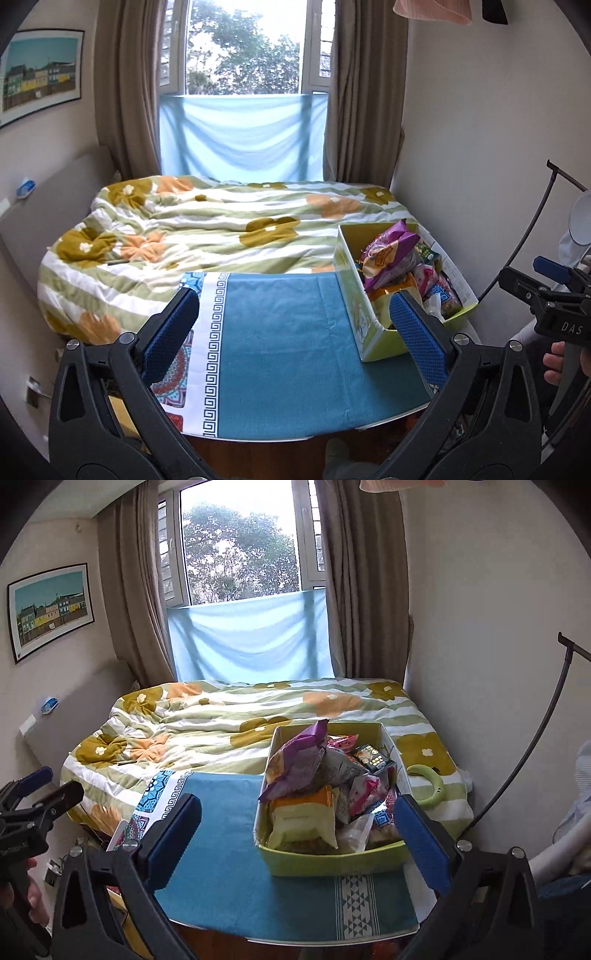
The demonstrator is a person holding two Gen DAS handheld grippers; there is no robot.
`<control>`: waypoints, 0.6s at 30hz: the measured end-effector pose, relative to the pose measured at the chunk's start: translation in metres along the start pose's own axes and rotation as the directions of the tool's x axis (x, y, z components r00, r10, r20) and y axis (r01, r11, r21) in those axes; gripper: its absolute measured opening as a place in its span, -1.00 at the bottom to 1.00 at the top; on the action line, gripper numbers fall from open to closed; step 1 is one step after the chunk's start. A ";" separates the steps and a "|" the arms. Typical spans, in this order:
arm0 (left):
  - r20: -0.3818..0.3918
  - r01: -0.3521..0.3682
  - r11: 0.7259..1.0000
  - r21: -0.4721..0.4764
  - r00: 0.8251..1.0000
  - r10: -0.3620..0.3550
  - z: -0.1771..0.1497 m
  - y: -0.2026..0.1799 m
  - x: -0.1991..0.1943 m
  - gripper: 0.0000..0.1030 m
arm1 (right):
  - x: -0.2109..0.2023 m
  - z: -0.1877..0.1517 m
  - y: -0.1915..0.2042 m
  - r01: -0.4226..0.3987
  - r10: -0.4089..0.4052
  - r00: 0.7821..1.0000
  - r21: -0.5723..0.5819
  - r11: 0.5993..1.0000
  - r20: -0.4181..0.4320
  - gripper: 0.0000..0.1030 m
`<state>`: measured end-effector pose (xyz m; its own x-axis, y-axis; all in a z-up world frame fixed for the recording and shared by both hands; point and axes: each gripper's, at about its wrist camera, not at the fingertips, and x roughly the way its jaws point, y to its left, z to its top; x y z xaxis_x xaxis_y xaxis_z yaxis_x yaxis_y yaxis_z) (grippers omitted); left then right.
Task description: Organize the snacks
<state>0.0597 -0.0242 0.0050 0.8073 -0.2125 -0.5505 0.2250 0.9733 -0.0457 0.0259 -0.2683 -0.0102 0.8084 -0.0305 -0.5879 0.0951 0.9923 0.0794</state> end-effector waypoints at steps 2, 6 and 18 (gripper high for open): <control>0.007 -0.009 1.000 0.006 1.000 0.009 -0.006 0.001 -0.008 0.99 | -0.008 -0.008 0.008 0.002 -0.002 1.000 -0.003 1.000 0.005 1.00; 0.014 -0.024 1.000 0.010 1.000 0.024 -0.014 0.005 -0.020 0.99 | -0.017 -0.019 0.018 0.007 -0.007 1.000 -0.005 1.000 0.009 1.00; 0.021 -0.024 1.000 0.012 1.000 0.024 -0.019 0.006 -0.026 0.99 | -0.024 -0.027 0.031 0.022 -0.022 1.000 -0.013 1.000 0.019 0.99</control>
<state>0.0301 -0.0115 0.0033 0.8235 -0.1912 -0.5342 0.2123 0.9770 -0.0224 -0.0067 -0.2334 -0.0154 0.8170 -0.0543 -0.5740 0.1051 0.9929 0.0557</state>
